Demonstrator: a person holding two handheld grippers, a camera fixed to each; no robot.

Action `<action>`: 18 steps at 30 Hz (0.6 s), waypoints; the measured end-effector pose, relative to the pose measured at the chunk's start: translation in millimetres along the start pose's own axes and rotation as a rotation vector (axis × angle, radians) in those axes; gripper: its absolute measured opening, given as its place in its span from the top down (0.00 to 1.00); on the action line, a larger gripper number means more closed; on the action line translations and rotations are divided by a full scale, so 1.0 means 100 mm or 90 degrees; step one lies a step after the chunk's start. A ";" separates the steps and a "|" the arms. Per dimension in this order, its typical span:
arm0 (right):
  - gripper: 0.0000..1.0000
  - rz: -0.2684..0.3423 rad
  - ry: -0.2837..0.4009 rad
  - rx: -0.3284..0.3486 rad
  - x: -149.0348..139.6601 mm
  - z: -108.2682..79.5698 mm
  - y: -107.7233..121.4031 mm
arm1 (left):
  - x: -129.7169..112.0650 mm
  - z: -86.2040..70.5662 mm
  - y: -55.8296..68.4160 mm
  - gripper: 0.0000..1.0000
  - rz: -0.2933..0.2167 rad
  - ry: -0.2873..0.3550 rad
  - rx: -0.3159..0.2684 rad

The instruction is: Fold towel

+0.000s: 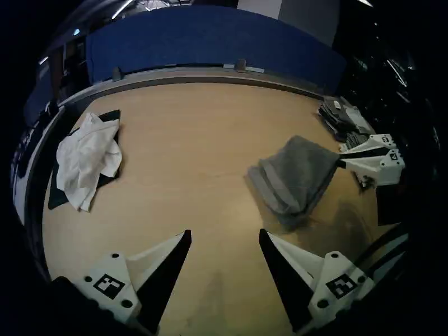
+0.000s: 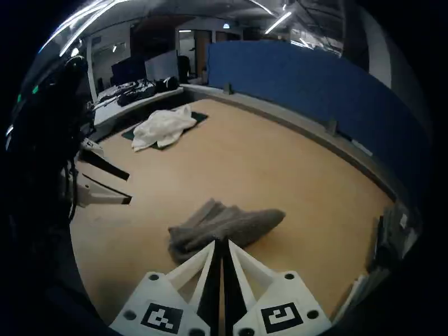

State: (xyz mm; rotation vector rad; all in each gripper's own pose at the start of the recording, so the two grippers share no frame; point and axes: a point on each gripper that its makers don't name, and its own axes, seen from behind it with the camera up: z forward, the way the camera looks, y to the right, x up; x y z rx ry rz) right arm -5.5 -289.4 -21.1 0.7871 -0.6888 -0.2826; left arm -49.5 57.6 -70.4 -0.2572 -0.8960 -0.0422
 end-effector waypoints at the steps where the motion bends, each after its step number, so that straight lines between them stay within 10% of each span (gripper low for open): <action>1: 0.98 -0.003 0.009 -0.002 0.08 -0.05 0.01 | 0.01 -0.01 0.00 0.11 -0.001 0.001 0.000; 18: 0.98 -0.009 0.092 -0.032 0.78 -0.58 0.11 | 0.14 -0.11 0.06 0.10 -0.004 0.023 -0.004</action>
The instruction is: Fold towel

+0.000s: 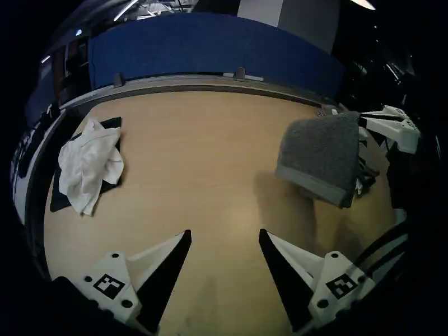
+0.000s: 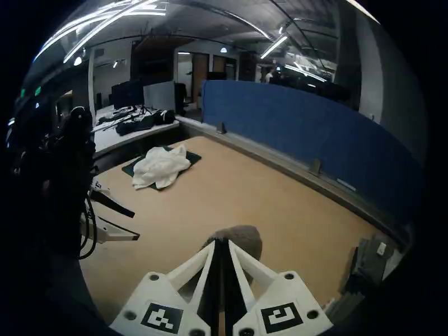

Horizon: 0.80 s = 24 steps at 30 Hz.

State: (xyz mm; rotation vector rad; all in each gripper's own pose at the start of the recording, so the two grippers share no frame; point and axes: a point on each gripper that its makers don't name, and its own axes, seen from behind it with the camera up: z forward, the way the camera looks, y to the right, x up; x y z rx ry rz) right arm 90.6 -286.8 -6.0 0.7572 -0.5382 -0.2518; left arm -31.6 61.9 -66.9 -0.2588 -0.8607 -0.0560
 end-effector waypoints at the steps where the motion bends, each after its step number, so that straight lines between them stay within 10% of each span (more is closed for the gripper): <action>1: 0.98 0.001 0.001 -0.001 0.00 -0.01 0.01 | 0.00 0.00 0.00 0.10 0.001 0.000 0.000; 24: 0.98 0.031 0.025 -0.033 0.10 -0.19 0.28 | 0.04 -0.05 0.06 0.11 0.008 0.003 -0.003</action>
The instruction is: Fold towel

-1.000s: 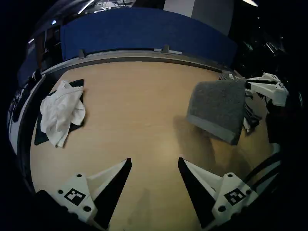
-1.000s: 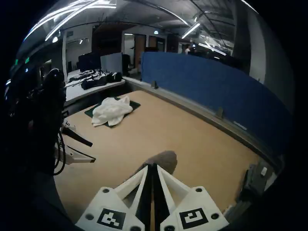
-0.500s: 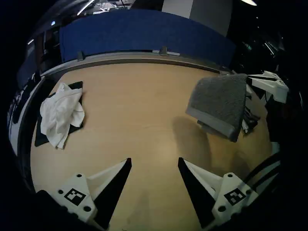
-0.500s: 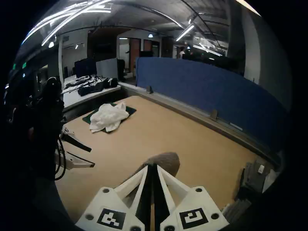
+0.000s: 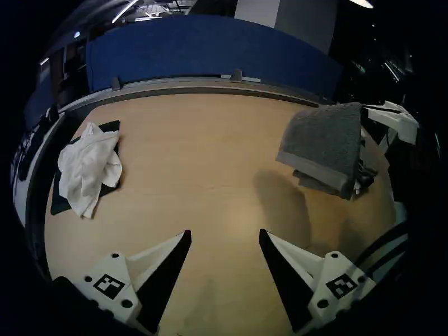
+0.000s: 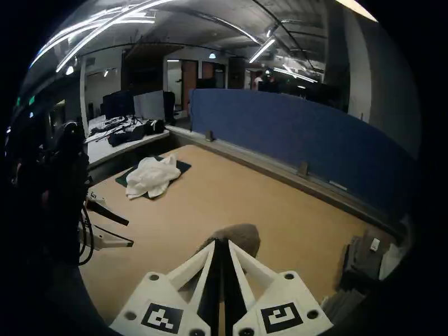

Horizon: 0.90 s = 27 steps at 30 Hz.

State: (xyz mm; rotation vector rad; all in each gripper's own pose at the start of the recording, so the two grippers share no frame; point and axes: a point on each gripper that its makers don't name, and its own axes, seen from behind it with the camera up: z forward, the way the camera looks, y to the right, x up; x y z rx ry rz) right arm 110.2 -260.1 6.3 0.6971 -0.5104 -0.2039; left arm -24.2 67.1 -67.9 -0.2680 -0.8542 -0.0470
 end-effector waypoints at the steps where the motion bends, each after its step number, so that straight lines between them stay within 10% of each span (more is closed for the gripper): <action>1: 0.98 0.002 0.001 -0.004 0.00 -0.02 0.05 | 0.00 0.00 0.01 0.11 0.001 0.000 0.000; 27: 0.98 0.057 -0.012 -0.179 -0.25 -0.81 1.87 | 0.09 0.19 0.27 0.11 0.028 -0.014 -0.015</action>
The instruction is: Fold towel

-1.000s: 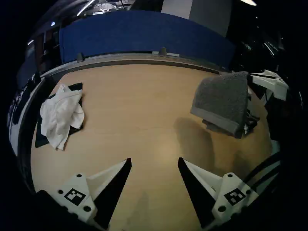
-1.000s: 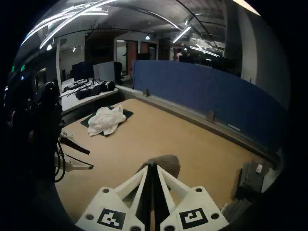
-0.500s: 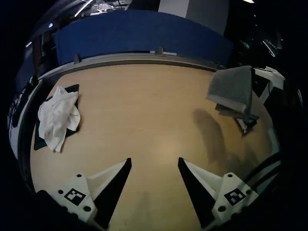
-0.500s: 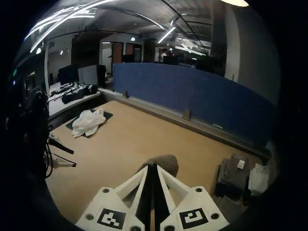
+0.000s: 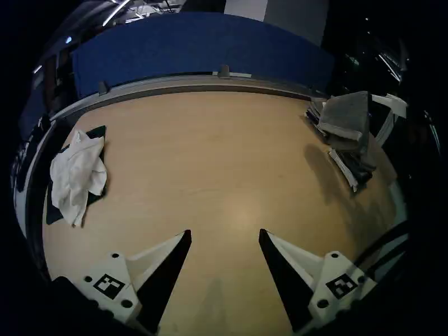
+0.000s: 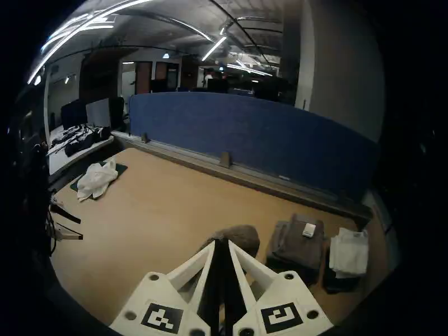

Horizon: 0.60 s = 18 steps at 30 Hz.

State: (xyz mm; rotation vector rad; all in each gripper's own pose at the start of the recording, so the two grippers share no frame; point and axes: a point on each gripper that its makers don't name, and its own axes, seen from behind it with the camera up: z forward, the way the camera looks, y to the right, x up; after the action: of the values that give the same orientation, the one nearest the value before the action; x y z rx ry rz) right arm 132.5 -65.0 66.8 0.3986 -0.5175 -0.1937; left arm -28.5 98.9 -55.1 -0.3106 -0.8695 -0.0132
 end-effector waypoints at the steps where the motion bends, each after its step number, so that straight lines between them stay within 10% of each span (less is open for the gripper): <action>1: 0.98 0.000 -0.001 -0.005 -0.01 0.00 0.05 | 0.00 0.01 0.01 0.11 0.001 -0.001 -0.001; 18: 0.98 0.053 -0.006 -0.045 -0.08 0.09 0.59 | 0.03 0.08 0.06 0.10 0.009 -0.009 0.000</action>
State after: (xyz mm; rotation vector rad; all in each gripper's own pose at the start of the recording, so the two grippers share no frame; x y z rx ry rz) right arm 126.2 -11.7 94.9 0.3063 -0.5331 -0.1337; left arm -31.6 107.4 -49.4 -0.3176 -0.8817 0.0016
